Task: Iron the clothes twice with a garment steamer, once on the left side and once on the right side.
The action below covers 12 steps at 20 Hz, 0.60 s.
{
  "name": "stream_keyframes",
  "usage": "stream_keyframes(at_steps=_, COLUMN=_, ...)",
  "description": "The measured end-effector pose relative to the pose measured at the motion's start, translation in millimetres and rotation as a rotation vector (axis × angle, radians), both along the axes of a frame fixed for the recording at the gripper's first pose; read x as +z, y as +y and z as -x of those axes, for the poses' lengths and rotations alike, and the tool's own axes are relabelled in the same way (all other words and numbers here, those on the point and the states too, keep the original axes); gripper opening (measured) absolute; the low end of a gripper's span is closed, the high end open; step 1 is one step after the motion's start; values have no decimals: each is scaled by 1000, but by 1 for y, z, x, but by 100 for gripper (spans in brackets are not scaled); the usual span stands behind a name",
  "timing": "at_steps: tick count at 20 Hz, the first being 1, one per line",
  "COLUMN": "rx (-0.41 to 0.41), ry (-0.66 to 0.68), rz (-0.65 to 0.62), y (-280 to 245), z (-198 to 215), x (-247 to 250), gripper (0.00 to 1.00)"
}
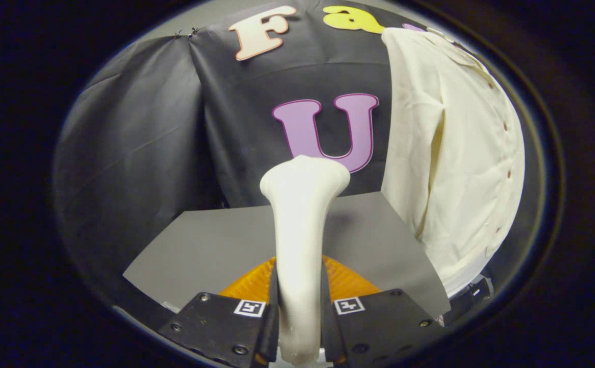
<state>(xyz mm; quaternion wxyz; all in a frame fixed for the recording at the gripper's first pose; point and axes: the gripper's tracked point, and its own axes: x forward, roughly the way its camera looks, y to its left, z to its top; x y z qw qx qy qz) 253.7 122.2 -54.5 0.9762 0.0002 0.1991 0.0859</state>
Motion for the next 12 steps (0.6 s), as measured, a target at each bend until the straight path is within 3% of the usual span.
stream_keyframes(at_steps=7, rx=-13, ry=-142, rz=-53, y=-32, z=27, x=36, gripper=34)
stream_keyframes(at_steps=12, rx=-66, ry=-243, rz=-44, y=-96, z=38, x=89, gripper=34)
